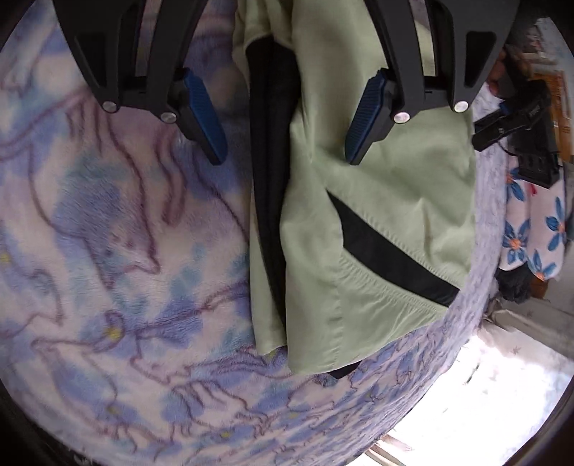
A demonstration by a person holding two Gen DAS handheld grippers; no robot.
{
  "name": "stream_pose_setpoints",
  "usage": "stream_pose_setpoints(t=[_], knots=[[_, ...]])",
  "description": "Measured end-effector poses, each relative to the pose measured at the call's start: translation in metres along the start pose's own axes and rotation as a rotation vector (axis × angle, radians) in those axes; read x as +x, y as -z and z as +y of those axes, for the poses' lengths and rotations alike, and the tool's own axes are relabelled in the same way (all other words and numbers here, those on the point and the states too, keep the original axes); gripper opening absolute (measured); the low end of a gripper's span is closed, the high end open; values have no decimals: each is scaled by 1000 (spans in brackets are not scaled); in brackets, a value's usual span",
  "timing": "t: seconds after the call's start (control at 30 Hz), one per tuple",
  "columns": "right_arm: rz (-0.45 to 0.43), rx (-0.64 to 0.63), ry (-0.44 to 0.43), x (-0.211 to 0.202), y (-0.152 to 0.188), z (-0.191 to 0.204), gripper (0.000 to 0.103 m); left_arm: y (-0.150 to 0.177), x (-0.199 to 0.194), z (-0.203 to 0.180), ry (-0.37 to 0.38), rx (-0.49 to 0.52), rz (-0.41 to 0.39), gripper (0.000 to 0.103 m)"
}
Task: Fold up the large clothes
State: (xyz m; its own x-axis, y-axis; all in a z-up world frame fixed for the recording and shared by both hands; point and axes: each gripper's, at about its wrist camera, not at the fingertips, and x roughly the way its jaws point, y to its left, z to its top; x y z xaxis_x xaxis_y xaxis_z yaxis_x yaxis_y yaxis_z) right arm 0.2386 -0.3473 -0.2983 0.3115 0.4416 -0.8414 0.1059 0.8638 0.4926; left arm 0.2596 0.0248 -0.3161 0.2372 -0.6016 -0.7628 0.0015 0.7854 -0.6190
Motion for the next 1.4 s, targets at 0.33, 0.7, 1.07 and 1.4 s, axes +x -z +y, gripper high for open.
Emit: stream_pose_setpoints(t=[0.33,0.7,1.07,1.4], knots=[[57,-78,-158,31,-25,13,54,-21,30,-1,14,-45,-8,85],[19,-105,-82,-7,-16,68,11,-23,0,-61,-161,45,-56,26],[36,-216,-89,-55,11,156,10,-4,-93,-90,-220,48,-64,25],[41,-343,-163,-24,6,275,10,-11,-214,-5,-223,6,-164,25]])
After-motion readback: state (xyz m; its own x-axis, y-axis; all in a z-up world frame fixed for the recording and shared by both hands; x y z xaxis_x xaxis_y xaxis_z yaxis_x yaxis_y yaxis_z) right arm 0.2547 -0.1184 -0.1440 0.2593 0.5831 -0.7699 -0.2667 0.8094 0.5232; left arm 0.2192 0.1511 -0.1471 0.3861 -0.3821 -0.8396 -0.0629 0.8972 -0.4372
